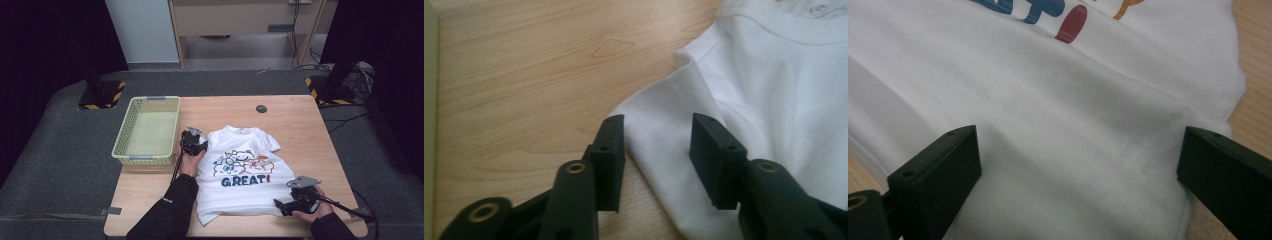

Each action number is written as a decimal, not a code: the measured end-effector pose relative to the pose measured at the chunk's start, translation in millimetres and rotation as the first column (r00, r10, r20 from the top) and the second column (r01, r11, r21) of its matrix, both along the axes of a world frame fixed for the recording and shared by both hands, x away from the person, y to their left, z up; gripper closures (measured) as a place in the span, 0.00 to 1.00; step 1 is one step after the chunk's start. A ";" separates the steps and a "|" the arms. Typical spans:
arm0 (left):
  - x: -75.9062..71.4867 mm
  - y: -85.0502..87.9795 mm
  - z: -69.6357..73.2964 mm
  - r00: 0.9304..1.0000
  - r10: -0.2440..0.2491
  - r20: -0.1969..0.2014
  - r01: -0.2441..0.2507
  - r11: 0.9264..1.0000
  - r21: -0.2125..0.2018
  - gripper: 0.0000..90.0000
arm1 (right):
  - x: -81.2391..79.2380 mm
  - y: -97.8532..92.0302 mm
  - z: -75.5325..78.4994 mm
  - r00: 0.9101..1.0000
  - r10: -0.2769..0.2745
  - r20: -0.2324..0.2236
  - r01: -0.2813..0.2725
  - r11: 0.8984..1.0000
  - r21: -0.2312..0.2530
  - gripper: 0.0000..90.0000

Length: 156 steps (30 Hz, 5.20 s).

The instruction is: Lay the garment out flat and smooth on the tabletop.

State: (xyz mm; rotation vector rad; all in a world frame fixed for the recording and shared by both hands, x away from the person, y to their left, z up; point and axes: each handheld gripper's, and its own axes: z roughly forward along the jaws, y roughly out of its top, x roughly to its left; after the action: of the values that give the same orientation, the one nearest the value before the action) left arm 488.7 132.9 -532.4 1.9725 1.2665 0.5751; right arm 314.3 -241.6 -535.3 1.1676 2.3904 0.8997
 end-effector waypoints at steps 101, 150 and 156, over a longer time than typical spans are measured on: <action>-56.8 -98.4 18.8 0.911 -0.395 -0.119 0.396 0.918 -0.011 0.94 | 0.3 -0.6 0.2 1.000 0.009 -0.002 -0.009 1.000 -0.002 0.04; -36.8 19.5 83.7 0.996 0.002 0.093 -0.011 0.995 0.095 0.85 | 0.3 -0.6 -0.1 1.000 0.008 0.002 -0.008 1.000 -0.002 0.04; -27.7 -5.0 57.7 0.997 -0.074 -0.008 0.075 0.994 0.082 0.76 | 0.3 -0.7 -0.1 1.000 0.009 0.002 -0.009 1.000 -0.003 0.04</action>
State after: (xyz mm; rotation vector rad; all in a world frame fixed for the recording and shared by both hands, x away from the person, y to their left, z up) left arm 461.0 127.9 -474.6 2.0808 1.1832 0.5947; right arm 314.7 -242.3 -535.4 1.1544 2.3964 0.8997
